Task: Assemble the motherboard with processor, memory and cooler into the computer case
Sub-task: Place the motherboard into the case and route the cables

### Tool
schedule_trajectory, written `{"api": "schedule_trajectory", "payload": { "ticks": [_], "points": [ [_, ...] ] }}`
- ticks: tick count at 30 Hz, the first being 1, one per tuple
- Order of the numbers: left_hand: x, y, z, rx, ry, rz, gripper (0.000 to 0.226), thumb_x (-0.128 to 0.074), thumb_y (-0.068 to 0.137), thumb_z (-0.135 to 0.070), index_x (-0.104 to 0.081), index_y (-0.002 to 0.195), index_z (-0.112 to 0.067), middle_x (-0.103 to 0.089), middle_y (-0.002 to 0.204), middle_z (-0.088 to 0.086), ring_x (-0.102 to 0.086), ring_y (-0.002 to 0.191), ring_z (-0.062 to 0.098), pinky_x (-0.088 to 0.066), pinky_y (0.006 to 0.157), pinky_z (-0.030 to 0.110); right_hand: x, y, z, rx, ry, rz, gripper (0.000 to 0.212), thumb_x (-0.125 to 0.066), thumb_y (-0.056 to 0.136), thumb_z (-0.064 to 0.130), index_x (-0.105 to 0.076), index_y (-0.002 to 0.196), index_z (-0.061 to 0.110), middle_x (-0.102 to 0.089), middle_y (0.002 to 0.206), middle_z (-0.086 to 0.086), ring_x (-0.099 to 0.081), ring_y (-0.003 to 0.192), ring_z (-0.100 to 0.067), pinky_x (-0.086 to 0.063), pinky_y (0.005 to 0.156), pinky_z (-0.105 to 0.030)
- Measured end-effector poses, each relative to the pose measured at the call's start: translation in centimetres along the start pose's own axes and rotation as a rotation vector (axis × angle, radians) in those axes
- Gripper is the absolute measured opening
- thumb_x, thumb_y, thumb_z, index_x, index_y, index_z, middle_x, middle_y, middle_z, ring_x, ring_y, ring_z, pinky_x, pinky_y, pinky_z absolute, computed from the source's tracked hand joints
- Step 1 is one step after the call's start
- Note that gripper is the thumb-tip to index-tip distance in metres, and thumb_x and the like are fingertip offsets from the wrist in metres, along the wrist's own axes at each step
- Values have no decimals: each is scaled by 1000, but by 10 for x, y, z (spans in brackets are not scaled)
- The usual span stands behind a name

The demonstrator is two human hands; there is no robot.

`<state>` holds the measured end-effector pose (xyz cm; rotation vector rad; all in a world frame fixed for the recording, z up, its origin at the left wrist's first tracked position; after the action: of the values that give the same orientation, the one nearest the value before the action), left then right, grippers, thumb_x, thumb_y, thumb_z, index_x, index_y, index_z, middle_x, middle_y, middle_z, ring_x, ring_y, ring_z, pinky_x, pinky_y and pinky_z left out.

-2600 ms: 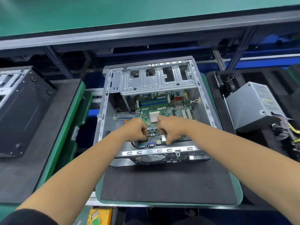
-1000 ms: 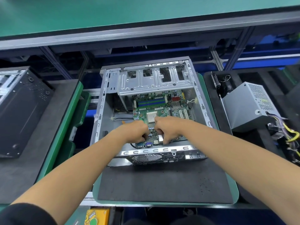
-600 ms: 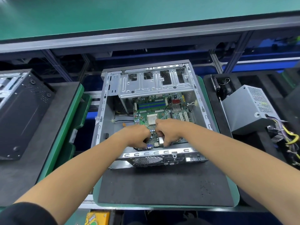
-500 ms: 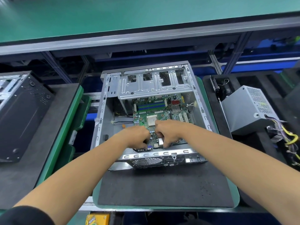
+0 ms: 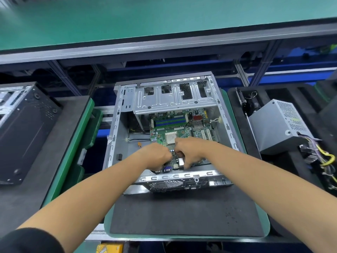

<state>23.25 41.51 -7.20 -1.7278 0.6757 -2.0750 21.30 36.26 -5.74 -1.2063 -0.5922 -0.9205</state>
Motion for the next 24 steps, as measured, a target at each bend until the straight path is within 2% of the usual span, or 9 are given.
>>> {"api": "schedule_trajectory", "payload": {
  "ticks": [4,11,15,18,21,24],
  "points": [
    [-1,1,2,23,-44,-10,7,-52,85,-8,-57,81,-7,-49,69,4,-48,62,21,-35,52,30,0,0,0,1,7,1,38,-85,67,25,-50,77,14,-39,98,0,-57,85,-30,-53,73,-43],
    [-2,-2,6,55,-172,-28,19,-51,78,-3,-43,62,-10,-36,56,3,-33,51,19,-31,49,31,1,0,0,2,18,-6,37,-84,67,24,-51,79,13,-39,99,-1,-54,80,-27,-50,70,-42],
    [-2,-2,8,62,-223,-40,23,-51,76,-4,-39,59,-11,-38,58,5,-37,55,22,-35,52,35,1,0,0,0,41,-11,38,-84,66,22,-49,76,14,-40,98,-1,-49,73,-23,-46,63,-36],
    [-1,-4,11,76,-274,-58,14,-51,77,-6,-46,65,-9,-46,64,9,-41,60,24,-39,56,36,0,1,-1,1,37,-9,36,-83,66,21,-49,76,13,-41,99,-2,-48,71,-23,-42,58,-34],
    [2,-5,13,81,-289,-76,8,-51,79,-7,-52,71,-7,-55,72,13,-47,64,25,-44,60,37,0,1,-1,-2,39,-8,35,-83,66,20,-50,77,13,-42,100,-3,-49,72,-23,-44,60,-35],
    [2,-5,12,81,-285,-64,9,-51,79,-3,-51,73,-9,-53,72,10,-48,65,25,-43,59,37,0,1,-1,-3,39,-5,36,-83,67,21,-50,77,13,-42,100,-3,-49,73,-23,-45,62,-36]
  ]
}}
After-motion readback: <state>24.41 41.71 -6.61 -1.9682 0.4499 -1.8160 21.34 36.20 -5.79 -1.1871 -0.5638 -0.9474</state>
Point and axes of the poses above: each hand's wrist, its own y-axis towards the middle knuckle, its own x-axis out of the back of the hand, z = x × y, the point moved 9 cm from there along y, towards the middle knuckle
